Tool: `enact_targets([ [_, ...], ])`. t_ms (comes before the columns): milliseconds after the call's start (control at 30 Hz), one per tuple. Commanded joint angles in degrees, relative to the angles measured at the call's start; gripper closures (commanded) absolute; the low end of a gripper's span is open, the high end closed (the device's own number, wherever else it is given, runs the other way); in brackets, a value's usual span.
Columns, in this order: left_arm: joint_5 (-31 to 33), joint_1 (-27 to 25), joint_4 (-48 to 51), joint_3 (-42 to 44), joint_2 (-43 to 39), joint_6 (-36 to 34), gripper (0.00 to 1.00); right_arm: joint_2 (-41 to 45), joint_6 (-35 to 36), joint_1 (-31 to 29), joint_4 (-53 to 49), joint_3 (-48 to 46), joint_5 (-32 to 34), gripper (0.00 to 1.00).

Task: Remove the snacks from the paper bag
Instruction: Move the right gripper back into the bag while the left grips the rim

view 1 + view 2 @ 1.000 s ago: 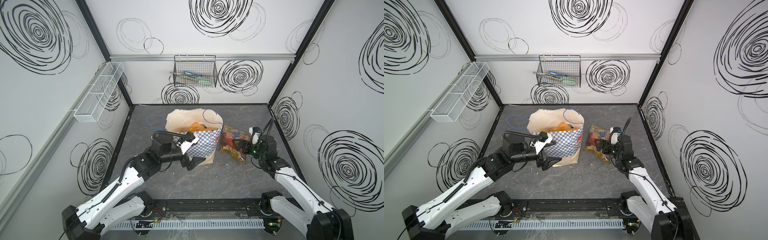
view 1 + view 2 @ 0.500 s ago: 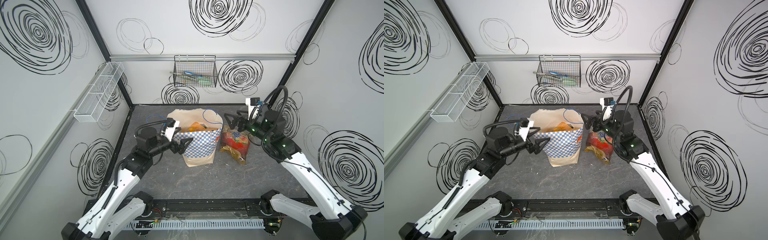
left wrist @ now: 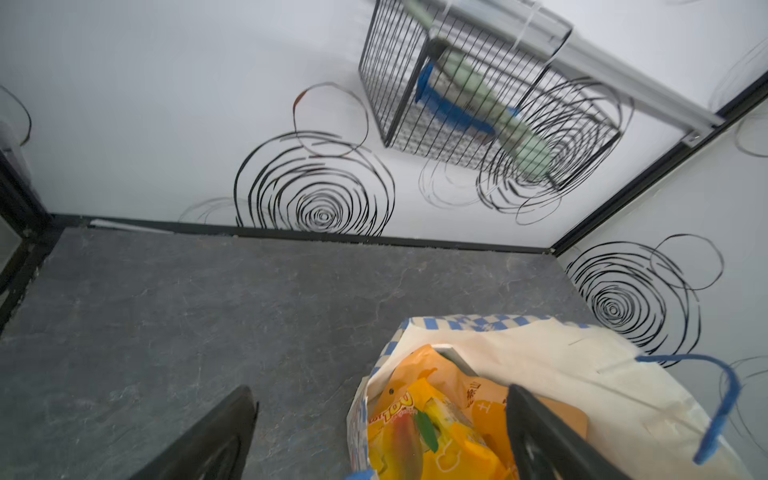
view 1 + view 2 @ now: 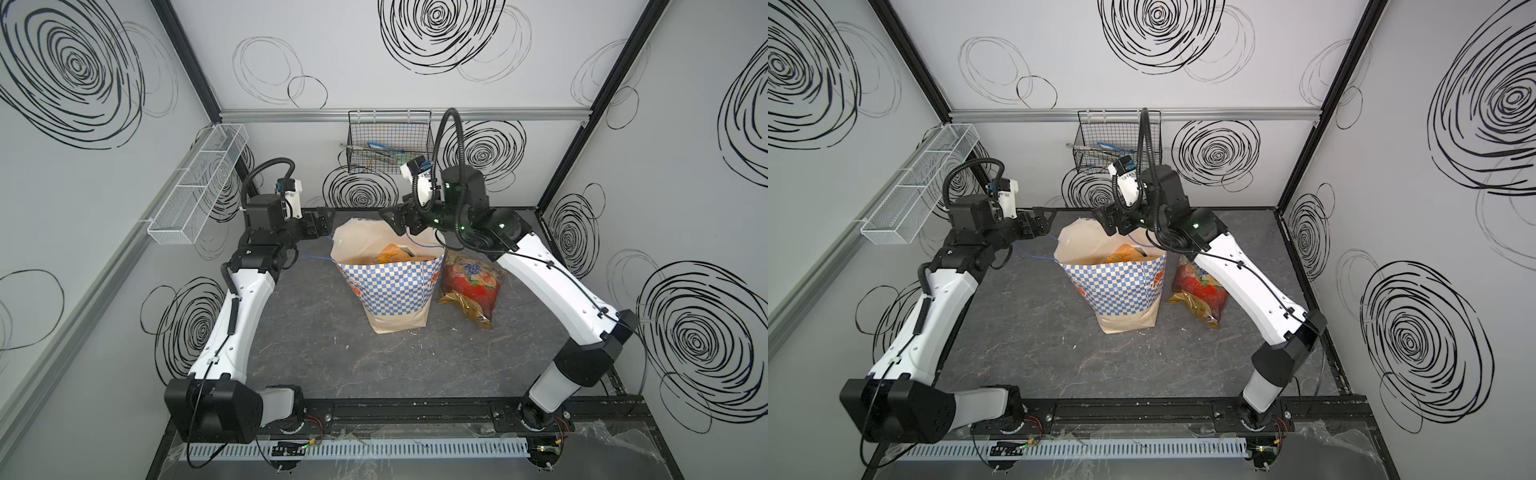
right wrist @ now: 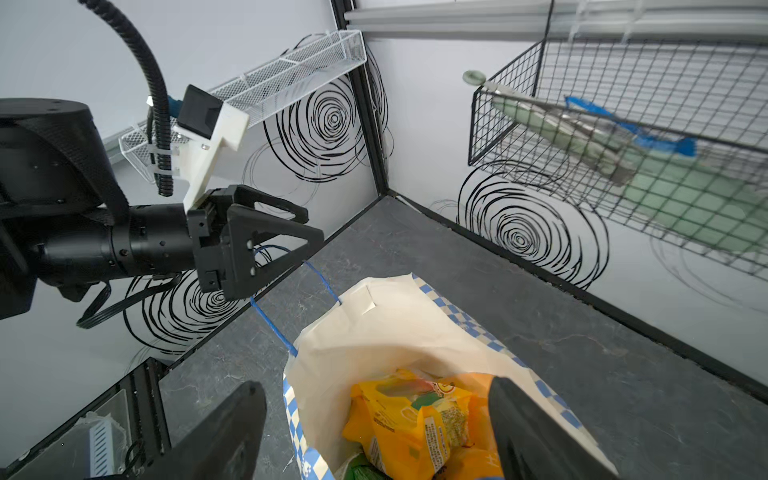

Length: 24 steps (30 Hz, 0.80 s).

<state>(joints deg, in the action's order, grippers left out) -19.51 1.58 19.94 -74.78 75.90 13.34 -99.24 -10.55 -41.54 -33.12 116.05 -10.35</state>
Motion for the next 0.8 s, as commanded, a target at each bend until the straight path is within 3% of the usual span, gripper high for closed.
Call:
enact_targets([
  [0, 0.33, 0.78, 5.00, 0.14, 1.16, -1.74, 0.01, -6.35, 2.38, -1.88, -10.56, 7.66, 1.00, 0.15],
  [233, -9.95, 0.93, 3.26, 5.40, 5.40, -0.62, 0.06, -21.33, 5.30, -2.94, -18.95, 19.82, 5.91, 0.14],
  [300, -9.59, 0.22, 3.68, 5.69, 6.16, -0.96, 0.11, -23.34, 5.54, -2.84, -20.69, 19.97, 6.89, 0.13],
  [533, -10.59, -4.33, 4.66, 5.60, 7.93, -2.30, 0.34, -25.71, 4.62, -2.30, -24.27, 13.85, 11.80, 0.10],
  [767, -17.09, -6.57, -0.34, 7.77, 6.60, -0.39, 0.63, -26.47, 2.74, -1.35, -23.75, 5.12, 9.96, 0.09],
])
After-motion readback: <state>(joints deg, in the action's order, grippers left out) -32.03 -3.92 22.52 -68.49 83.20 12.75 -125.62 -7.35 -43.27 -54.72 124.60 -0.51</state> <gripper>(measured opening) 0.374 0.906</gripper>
